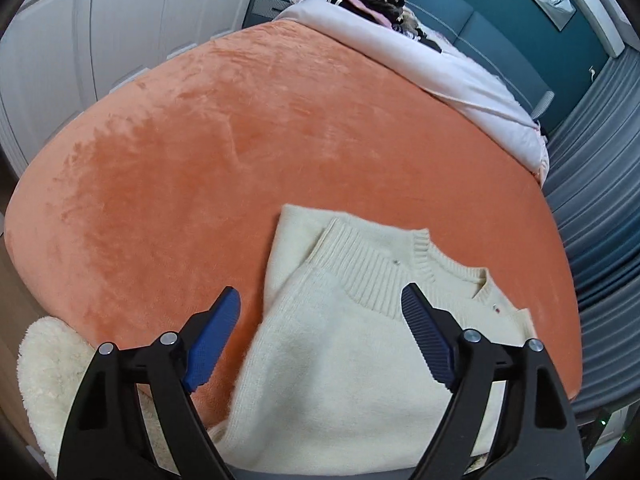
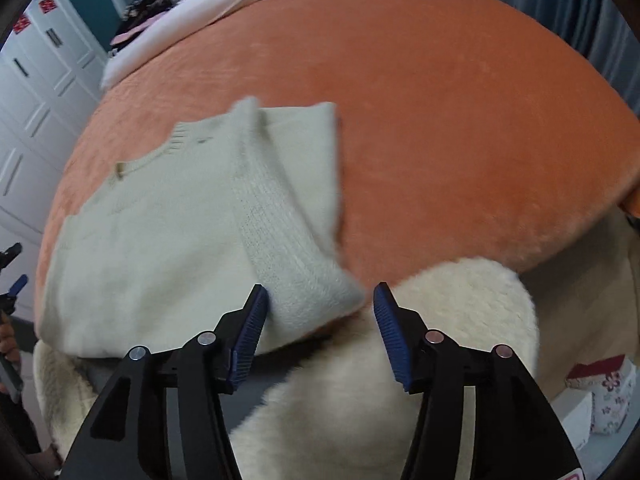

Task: Fold small clothes
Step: 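Lift and fold the cardigan edge over with both tools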

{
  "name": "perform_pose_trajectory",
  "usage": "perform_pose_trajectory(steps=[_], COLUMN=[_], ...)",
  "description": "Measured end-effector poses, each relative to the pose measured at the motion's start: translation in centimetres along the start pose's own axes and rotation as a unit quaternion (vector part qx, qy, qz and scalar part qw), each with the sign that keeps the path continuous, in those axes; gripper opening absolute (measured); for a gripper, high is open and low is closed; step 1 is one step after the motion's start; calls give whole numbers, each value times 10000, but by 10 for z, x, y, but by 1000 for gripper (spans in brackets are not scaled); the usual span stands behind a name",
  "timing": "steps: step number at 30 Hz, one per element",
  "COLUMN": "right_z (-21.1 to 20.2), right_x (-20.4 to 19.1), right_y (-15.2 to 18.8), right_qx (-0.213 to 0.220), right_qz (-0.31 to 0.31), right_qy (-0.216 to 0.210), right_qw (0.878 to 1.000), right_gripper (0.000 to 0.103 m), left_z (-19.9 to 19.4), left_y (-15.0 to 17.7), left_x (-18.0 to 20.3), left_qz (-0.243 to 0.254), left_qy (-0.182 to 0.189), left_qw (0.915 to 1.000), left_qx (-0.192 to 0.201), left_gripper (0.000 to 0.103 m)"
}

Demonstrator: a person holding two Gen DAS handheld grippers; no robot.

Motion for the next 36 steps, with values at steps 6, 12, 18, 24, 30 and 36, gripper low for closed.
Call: perform_pose_trajectory(steps=[6,12,18,24,30,36], right_z=[-22,63,32,-17,142,66], right_x=[-24,-103,-124,-93,-79,-88], right_y=[-57,-119,-123,-152,-153,-140], right_qx=[695,381,735,1590,190,1105], right_qz=[-13,-518,-507,-319,145,206], right_qy=[-878,-1305,-2343,-2294,-1597,-1030], right_qw=[9937,9894,9681,9597,9869,9883], right_gripper=[66,75,10,8,6,24], left_z=[48,96,58,21,144,116], left_y=[2,-13,-27,-68,-56,-45], left_x=[12,22,28,52,27,31], left_qz=[-132,-115,-233,123,174,441], left_qy=[249,121,617,696,-346,-588], left_qw=[9985,9975,9971,9970,9979,9973], left_qx=[-475,-693,-370,300,-515,-63], left_gripper=[83,68,13,13,16,31])
Point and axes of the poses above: each gripper's, at about its wrist camera, not at the fingertips, and z roughly the way its jaws point, x to its right, y to its underside, the point moved 4 cm from there along z, roughly the way its jaws point, and after that the axes turned 8 degrees about -x, right-handed, at the moved point
